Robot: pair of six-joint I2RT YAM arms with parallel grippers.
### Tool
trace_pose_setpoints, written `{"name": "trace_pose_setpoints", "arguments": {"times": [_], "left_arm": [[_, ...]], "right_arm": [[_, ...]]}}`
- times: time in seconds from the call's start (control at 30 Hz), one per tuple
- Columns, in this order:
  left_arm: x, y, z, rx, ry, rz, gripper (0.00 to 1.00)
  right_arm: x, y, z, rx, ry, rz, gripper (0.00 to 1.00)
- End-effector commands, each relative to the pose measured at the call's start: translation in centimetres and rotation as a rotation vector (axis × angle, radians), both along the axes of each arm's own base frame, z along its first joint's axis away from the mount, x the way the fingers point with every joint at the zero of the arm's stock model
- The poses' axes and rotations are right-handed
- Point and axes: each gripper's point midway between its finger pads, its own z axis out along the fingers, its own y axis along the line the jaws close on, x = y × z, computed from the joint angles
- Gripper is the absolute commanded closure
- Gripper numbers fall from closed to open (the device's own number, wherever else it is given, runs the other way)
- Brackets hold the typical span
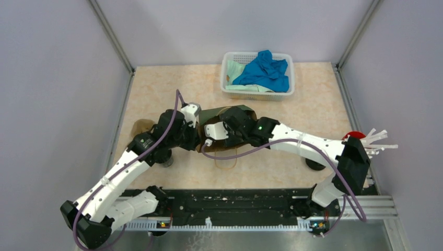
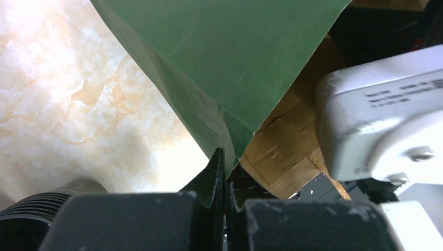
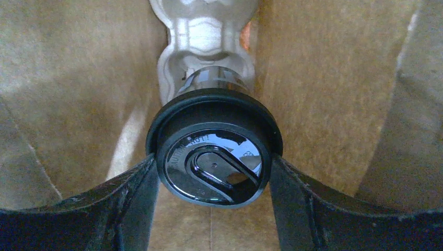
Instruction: Pack the takeout coffee
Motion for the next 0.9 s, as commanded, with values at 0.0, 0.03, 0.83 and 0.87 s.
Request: {"name": "trace_pose_setpoints", "arguments": {"times": [0.0, 0.03, 0.83, 0.87], "left_arm": [[0.1, -0.5, 1.1, -0.038, -0.047, -0.022, 1.00], [0.2, -0.6, 1.1, -0.039, -0.050, -0.027, 1.00], [0.4, -0.5, 1.5, -0.014, -0.063, -0.034, 1.00], [0.4, -0.5, 1.4, -0.011, -0.060, -0.035, 1.00]], "right_arm": [[1.2, 1.3, 0.3, -0.002, -0.024, 0.040, 0.55], [1.5, 1.4, 0.1, -0.007, -0.025, 0.039, 0.55], [5.0, 1.2, -1.3, 0.038, -0.096, -0.022, 0.56], [5.0, 1.3, -1.4, 0.038, -0.100, -0.019, 0.55]]}}
